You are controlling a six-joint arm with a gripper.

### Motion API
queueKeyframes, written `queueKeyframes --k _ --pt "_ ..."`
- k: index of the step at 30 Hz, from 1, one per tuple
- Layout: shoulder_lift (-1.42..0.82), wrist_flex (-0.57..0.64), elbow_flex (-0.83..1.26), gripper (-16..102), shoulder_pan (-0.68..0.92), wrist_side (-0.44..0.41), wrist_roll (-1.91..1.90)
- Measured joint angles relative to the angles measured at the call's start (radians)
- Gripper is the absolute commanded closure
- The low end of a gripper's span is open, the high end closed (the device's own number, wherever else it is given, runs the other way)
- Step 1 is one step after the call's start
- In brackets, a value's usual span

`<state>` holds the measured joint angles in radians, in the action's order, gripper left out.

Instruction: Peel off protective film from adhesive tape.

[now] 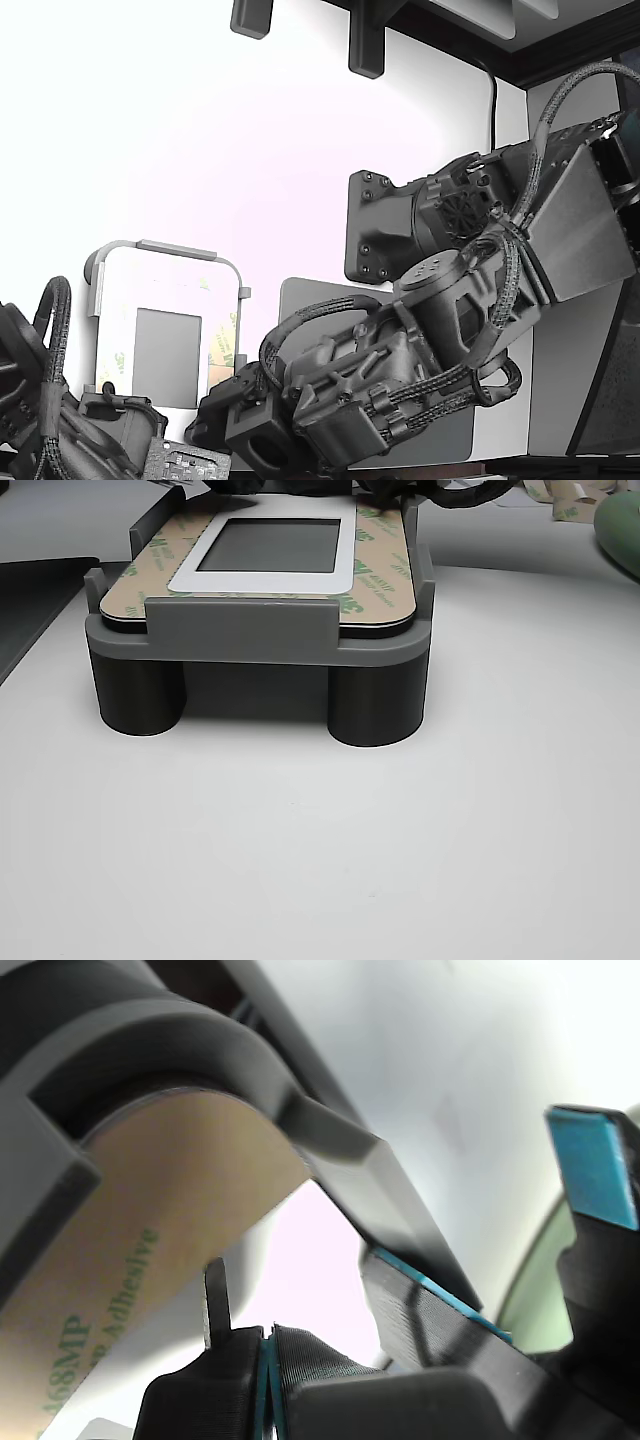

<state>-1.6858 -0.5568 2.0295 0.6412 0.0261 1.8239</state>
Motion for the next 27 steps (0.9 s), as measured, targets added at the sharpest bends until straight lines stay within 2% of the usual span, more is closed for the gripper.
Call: queueKeyframes --k 27 --pt "0.023 0.069 0.020 97 -0.021 0.026 0.020"
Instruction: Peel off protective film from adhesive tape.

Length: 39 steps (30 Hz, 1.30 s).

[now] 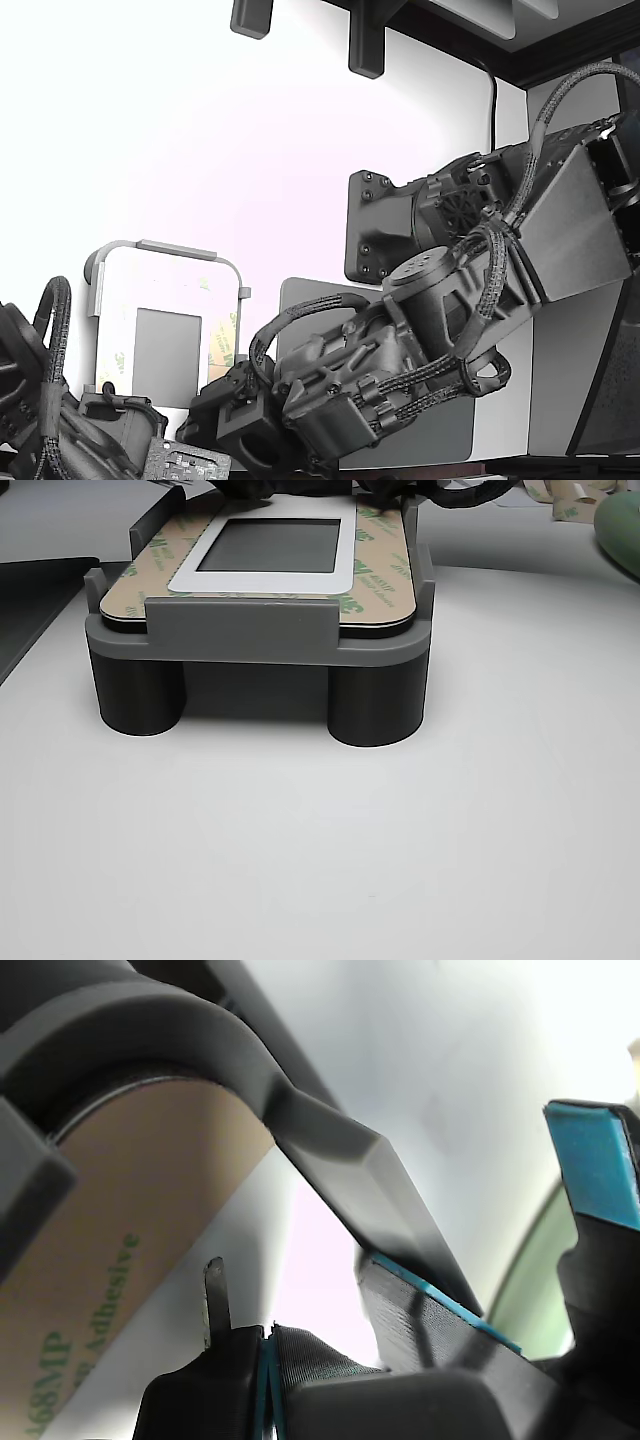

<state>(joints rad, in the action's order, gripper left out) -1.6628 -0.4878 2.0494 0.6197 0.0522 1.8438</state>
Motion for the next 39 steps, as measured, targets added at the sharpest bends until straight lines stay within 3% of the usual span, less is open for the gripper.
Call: queueKeyframes --k 39 --pt "-0.011 -0.023 0.009 97 0.021 -0.008 -0.052"
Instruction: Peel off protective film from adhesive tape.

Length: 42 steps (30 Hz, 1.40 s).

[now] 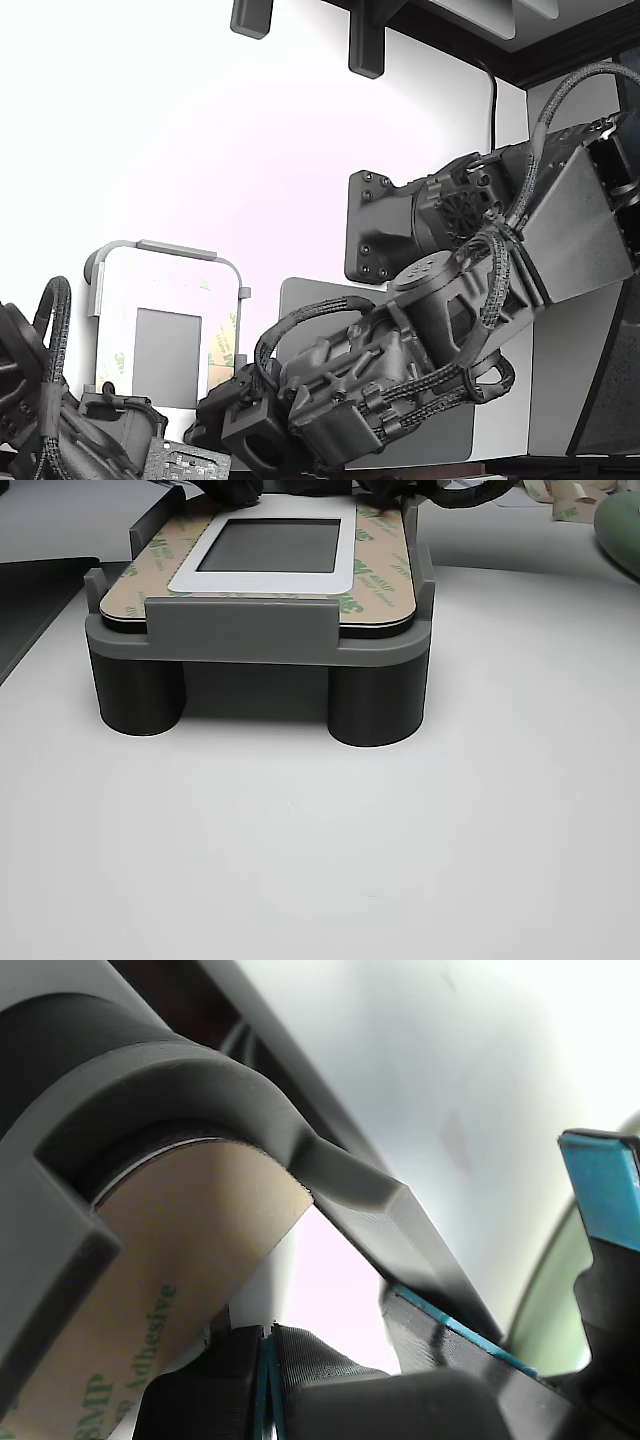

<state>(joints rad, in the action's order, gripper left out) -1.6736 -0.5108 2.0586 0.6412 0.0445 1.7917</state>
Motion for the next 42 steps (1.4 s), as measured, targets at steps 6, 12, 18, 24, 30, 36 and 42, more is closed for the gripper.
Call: queueKeyframes --k 6,12,18,24,30,36,42 --pt "-0.009 0.003 0.009 97 0.003 -0.002 -0.005" --pt "-0.014 0.011 0.017 97 0.003 -0.003 -0.006" --pt "-0.014 0.014 0.020 97 0.005 -0.003 -0.008" --pt "-0.017 0.003 0.020 97 0.008 -0.005 -0.009" --pt "-0.020 0.000 0.020 97 0.008 -0.006 -0.009" --pt "-0.029 0.002 0.026 97 0.008 -0.006 -0.011" --pt "-0.032 0.006 0.031 97 0.008 -0.006 -0.011"
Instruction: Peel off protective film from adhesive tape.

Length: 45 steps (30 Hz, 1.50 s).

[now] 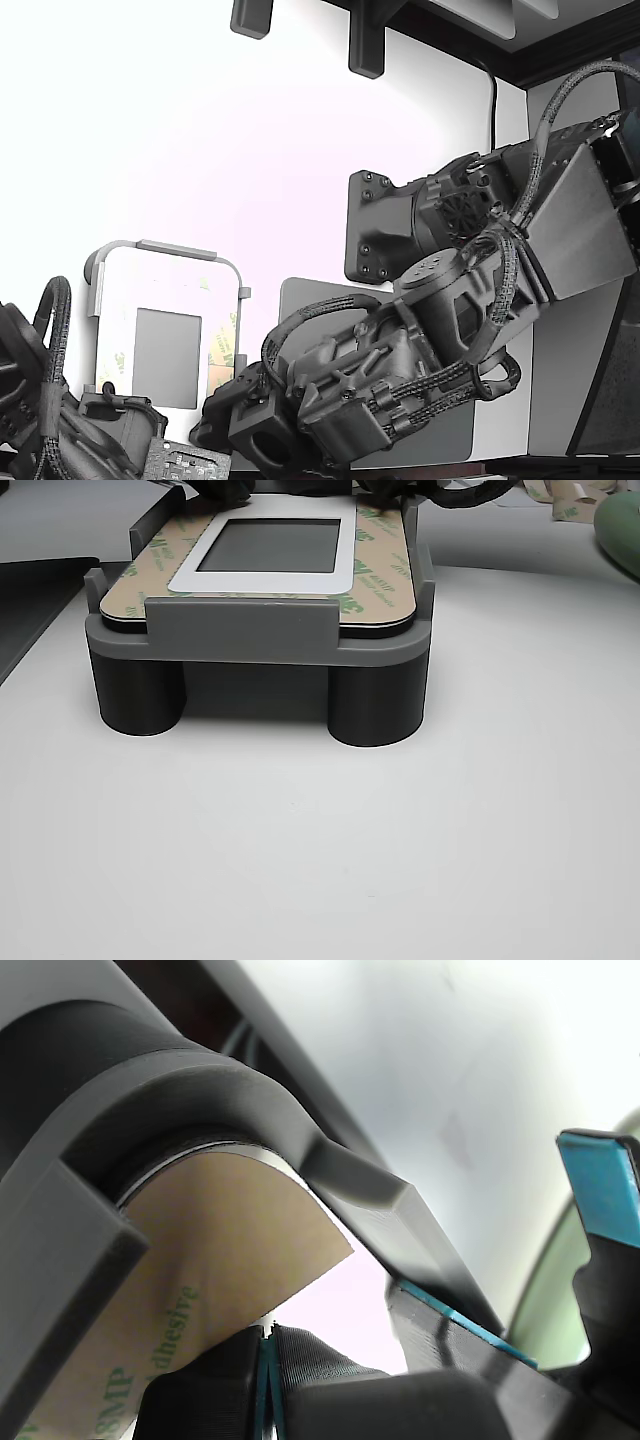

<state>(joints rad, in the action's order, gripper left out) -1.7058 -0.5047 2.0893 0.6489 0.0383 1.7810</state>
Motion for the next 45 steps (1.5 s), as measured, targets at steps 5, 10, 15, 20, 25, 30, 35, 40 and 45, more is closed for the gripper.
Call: queueKeyframes --k 5,10,15,20,25,30,35,40,45 --pt "-0.012 0.000 0.011 97 0.000 0.000 0.000" --pt "-0.017 0.000 0.017 97 0.000 0.000 0.012" --pt "-0.025 0.005 0.031 97 0.000 -0.002 0.015" --pt "-0.034 0.012 0.046 97 0.000 0.000 0.031" --pt "-0.034 0.012 0.046 97 -0.003 0.006 0.041" --pt "-0.034 0.021 0.054 97 -0.009 0.014 0.057" --pt "-0.035 0.023 0.057 97 -0.017 0.021 0.066" --pt "-0.035 0.032 0.063 97 -0.025 0.025 0.069" --pt "-0.035 0.032 0.064 97 -0.031 0.028 0.072"
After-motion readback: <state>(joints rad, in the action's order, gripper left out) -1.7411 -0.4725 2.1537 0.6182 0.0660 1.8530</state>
